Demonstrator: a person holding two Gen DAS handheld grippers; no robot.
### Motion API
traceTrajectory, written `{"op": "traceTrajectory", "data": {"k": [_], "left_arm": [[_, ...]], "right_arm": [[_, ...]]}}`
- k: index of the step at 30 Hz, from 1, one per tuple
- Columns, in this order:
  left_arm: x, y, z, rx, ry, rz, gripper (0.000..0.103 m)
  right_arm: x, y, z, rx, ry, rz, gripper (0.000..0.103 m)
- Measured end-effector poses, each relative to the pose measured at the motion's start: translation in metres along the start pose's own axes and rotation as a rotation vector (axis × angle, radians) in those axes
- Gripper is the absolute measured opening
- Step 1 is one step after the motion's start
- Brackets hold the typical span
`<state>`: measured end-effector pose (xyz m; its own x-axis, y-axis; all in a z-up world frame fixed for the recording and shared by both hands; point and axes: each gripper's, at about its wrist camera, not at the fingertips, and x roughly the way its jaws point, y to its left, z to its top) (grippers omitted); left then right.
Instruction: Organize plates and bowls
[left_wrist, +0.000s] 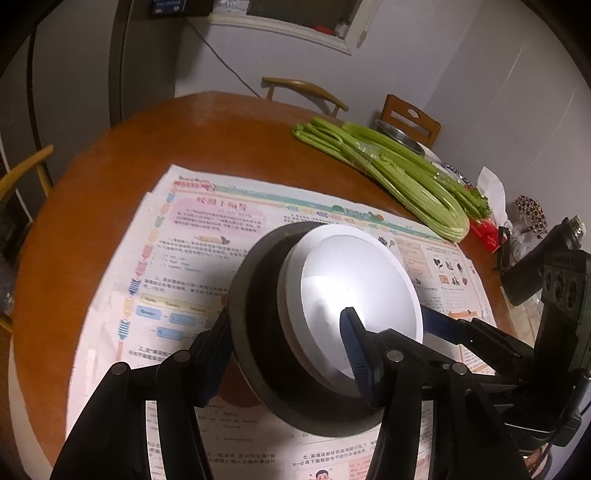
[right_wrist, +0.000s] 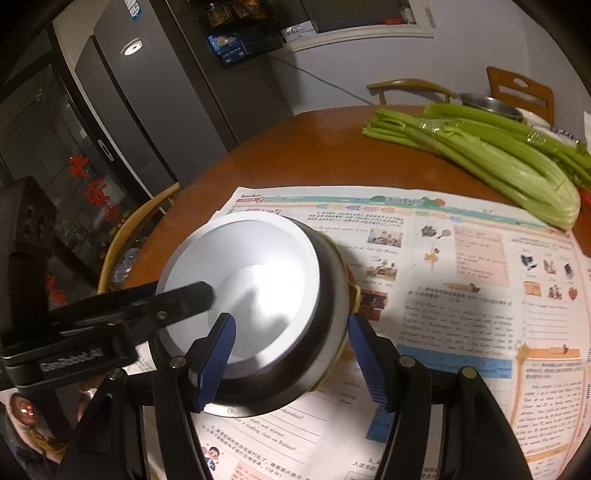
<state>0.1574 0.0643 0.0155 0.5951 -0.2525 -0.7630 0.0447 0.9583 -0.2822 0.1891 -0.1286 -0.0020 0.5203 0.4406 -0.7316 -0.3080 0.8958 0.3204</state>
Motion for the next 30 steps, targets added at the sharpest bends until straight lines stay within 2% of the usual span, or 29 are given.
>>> {"op": "traceTrajectory", "data": {"k": [7,14,19,30], "left_arm": [[-0.021,-0.001,-0.001,0.006,-0.045,0.023,0.059],[-0.053,-0.011,-0.011,0.014,-0.126,0.059,0.061],[-0.078,-0.028,-0.039,0.053,-0.197,0.134,0.068],[-0.092,-0.051,-0.110,0.066,-0.206,0.199,0.074]], "right_arm": [[-0.009,0.005,-0.001,-0.018,-0.028,-0.040,0.064],[-0.042,0.010,-0.006,-0.032,-0.108,-0.068,0.064],[-0.075,0.022,-0.028,-0.082,-0.167,-0.099,0.065],[-0.111,0.030,-0.089,-0.121,-0.193,-0.150,0.067]]}}
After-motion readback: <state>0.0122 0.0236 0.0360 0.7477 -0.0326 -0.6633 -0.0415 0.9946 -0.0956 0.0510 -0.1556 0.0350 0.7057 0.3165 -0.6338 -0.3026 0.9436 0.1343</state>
